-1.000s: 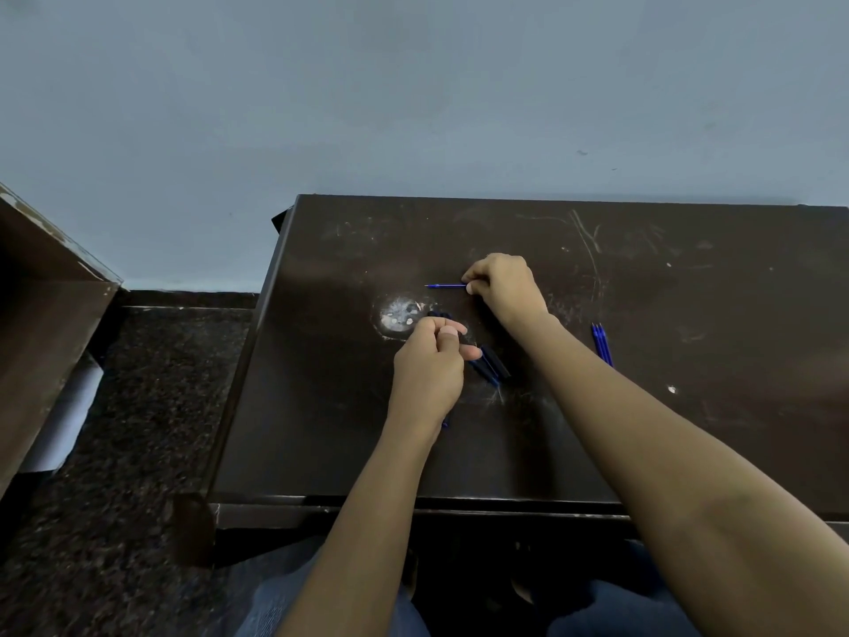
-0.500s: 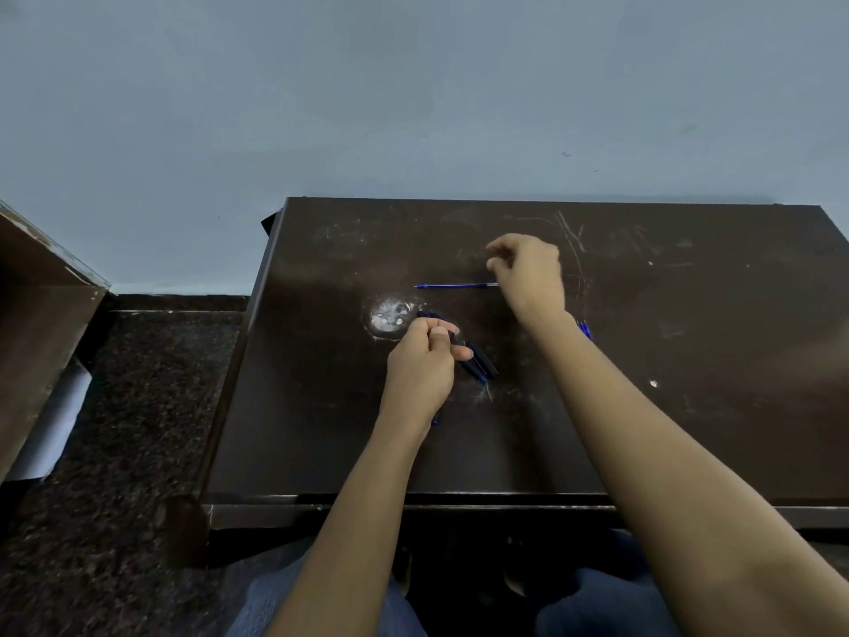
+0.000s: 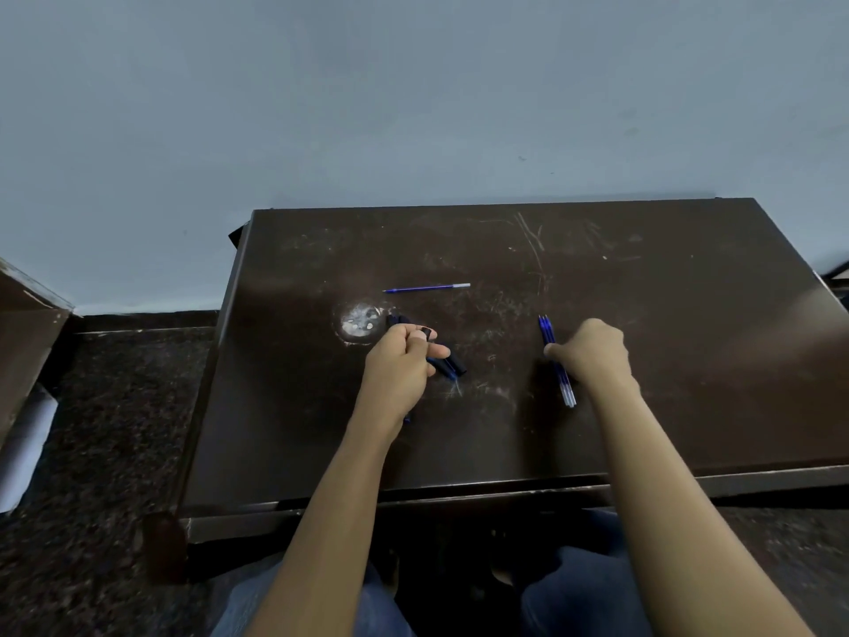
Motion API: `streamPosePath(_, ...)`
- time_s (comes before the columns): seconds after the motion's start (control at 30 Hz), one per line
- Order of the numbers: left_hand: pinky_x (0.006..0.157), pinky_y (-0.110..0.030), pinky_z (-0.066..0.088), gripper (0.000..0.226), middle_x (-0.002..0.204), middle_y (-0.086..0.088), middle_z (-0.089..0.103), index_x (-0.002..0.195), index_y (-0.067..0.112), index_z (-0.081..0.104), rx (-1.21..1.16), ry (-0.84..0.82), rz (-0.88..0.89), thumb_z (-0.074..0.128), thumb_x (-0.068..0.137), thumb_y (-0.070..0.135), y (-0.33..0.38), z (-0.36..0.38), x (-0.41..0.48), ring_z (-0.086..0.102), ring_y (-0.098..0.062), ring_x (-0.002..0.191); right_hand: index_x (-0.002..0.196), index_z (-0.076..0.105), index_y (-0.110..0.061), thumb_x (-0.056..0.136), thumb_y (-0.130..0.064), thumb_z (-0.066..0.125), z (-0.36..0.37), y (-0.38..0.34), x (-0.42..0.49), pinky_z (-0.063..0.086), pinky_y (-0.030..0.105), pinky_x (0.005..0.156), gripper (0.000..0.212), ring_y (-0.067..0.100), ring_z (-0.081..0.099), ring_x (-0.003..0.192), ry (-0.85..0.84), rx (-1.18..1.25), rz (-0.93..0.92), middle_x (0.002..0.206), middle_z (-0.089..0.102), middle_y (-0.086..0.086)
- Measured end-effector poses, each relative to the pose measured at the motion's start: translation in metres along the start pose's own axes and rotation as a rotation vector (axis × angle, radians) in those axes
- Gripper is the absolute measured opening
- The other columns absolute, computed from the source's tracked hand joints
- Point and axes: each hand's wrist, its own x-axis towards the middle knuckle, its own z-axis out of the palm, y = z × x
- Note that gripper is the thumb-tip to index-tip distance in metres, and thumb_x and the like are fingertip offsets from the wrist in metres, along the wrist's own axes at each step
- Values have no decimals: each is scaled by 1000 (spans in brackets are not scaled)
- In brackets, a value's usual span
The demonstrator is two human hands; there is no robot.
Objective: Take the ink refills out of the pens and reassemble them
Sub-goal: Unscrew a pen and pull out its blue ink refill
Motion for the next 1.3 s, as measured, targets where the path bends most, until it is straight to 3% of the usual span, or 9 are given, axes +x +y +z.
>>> streamPosePath(0.13,60,-19,38,24,86,7,70,93,24,59,0,-4,35,36,102,20,-1,0,2,52,-5,66,66,38,-10,79,-14,71,6,-5,0,48,40,77,35,37,61,91,-23,-101,8,95,55,15)
streamPosePath(0.33,62,-17,40,22,92,3,69,98,22,59,8,-3,47,37,102,20,-3,0,2,54,-4,68,69,47,-9,75,-16,72,10,-1,7,49,37,73,27,36,66,94,-86,-64,43,101,65,17)
streamPosePath(0.5,62,-17,40,30,87,2,69,96,25,65,40,5,67,35,103,23,-4,-1,3,60,-5,71,70,53,-7,75,-16,72,0,3,7,48,34,63,22,26,59,62,-148,13,93,67,60,11)
streamPosePath(0.6,62,-19,39,34,82,4,69,97,25,66,74,-33,59,33,103,25,-4,-2,2,56,-6,70,74,59,-5,75,-24,71,-15,0,4,43,29,56,23,24,56,59,-96,58,55,72,63,12)
streamPosePath(0.67,64,-20,39,34,83,4,71,100,24,67,94,-70,72,33,103,25,-5,-1,3,53,-5,68,77,65,-3,80,-29,68,-23,-6,-5,41,29,54,26,19,53,55,-112,306,-36,69,63,10)
streamPosePath(0.77,63,-20,38,35,83,5,72,100,24,68,100,-109,85,33,103,26,-6,0,2,52,-4,66,77,62,-5,94,-13,55,-26,-22,-39,47,19,54,20,9,55,52,-209,937,-216,65,62,5)
streamPosePath(0.87,62,-18,37,36,82,6,71,97,25,68,96,-110,96,33,103,27,-4,0,2,52,-2,65,84,58,-8,97,-7,50,-14,-38,-71,51,16,56,15,5,61,56,-200,1143,-330,72,65,4)
streamPosePath(1.1,59,-13,38,35,80,7,72,89,27,67,79,-105,116,35,103,27,-5,-2,3,54,0,65,90,58,-7,97,-7,49,8,-58,-70,53,19,60,12,7,63,61,-199,1131,-437,76,66,5)
streamPosePath(1.3,77,-23,49,34,81,4,73,83,29,66,53,-46,148,38,102,25,-4,-4,6,64,-12,80,87,59,-8,96,-7,49,13,-63,-62,53,22,62,13,11,62,63,-247,1023,-477,75,66,5)
